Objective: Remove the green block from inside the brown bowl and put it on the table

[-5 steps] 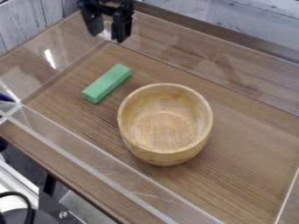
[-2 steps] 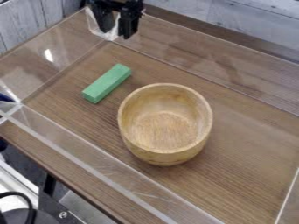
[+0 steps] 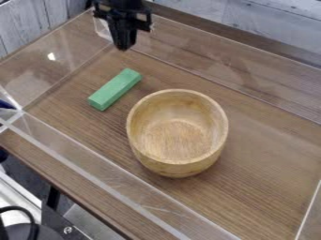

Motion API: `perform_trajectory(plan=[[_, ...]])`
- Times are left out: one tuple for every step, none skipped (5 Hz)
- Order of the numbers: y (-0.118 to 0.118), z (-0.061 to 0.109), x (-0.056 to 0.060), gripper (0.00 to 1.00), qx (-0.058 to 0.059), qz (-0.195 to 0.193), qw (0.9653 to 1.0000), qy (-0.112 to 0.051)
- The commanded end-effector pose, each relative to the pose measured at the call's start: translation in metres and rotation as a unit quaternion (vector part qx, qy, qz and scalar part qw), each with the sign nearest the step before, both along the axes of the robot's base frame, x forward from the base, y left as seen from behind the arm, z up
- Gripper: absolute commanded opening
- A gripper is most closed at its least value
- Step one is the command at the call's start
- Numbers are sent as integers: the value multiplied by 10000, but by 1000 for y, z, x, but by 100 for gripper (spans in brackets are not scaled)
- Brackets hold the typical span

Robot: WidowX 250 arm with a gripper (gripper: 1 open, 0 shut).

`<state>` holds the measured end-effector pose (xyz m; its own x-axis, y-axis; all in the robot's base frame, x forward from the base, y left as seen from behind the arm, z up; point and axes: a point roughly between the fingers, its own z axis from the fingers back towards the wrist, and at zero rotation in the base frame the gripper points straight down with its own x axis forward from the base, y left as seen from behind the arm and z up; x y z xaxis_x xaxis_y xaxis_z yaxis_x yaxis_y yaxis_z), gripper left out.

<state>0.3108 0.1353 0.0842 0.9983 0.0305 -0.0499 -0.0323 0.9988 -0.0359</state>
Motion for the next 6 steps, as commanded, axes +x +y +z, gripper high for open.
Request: perform_trajectory(plan=[[17, 16, 10, 0, 179, 119, 9991, -354], [19, 12, 10, 0, 160, 122, 9992, -333], [21, 8, 10, 0, 140, 121, 9993, -313], [25, 3, 10, 0, 125, 166, 9993, -302], [27, 0, 9, 0, 107, 176, 9994, -293], [28, -2, 9, 0, 92, 180, 9994, -279]])
